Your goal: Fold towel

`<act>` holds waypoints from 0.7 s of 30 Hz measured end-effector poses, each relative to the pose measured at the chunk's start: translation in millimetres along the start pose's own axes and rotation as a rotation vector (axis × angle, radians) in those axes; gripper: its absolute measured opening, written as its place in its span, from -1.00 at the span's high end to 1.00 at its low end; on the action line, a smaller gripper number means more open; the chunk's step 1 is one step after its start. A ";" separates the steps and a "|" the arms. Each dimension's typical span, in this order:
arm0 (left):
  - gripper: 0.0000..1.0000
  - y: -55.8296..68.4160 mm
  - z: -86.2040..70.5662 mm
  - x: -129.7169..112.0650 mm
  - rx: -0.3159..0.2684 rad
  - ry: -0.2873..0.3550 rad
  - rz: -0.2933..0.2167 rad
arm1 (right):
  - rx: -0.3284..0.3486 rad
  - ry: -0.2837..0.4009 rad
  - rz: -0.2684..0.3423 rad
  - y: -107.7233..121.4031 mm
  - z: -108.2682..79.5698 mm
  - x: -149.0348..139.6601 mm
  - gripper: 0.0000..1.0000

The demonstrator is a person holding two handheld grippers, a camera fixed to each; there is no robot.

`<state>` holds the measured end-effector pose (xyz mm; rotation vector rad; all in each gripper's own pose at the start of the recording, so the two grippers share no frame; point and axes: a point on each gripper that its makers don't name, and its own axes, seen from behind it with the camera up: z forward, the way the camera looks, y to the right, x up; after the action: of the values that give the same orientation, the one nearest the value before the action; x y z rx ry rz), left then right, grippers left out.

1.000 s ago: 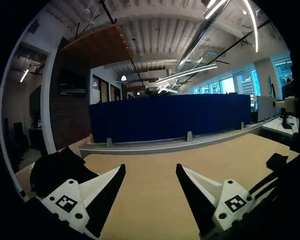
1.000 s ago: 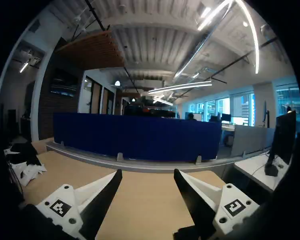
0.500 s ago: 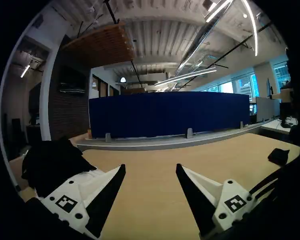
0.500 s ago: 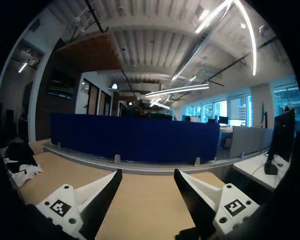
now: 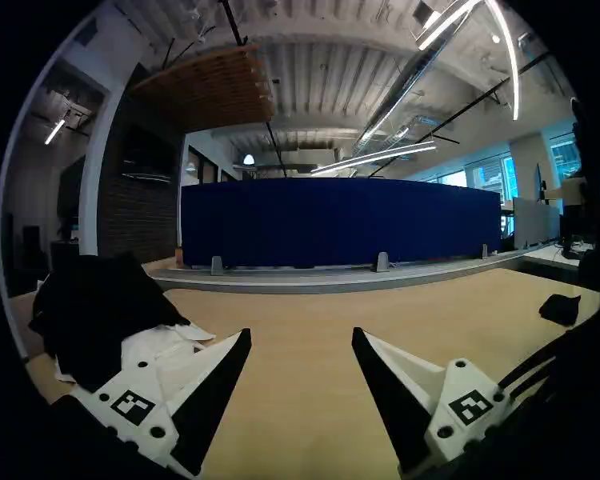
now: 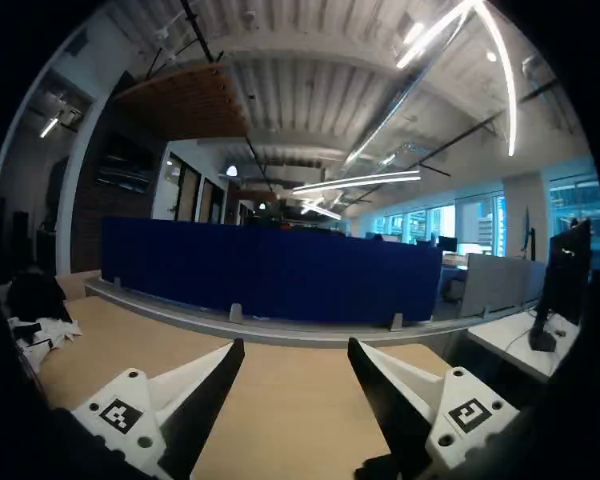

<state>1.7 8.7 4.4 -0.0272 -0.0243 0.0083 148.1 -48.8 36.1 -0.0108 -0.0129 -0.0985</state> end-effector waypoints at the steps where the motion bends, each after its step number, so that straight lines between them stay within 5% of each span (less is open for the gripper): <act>1: -0.87 -0.7 -0.4 -1.5 0.001 0.001 -0.001 | 0.002 -0.001 -0.002 -1.6 0.8 -1.1 -1.00; 21: -0.87 -5.5 -4.2 -4.3 0.014 0.024 -0.009 | 0.025 -0.003 -0.003 -10.5 7.3 -7.1 -1.00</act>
<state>-2.5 3.0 0.3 -0.0130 -0.0006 -0.0010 139.9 -58.5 43.5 0.0136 -0.0168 -0.1018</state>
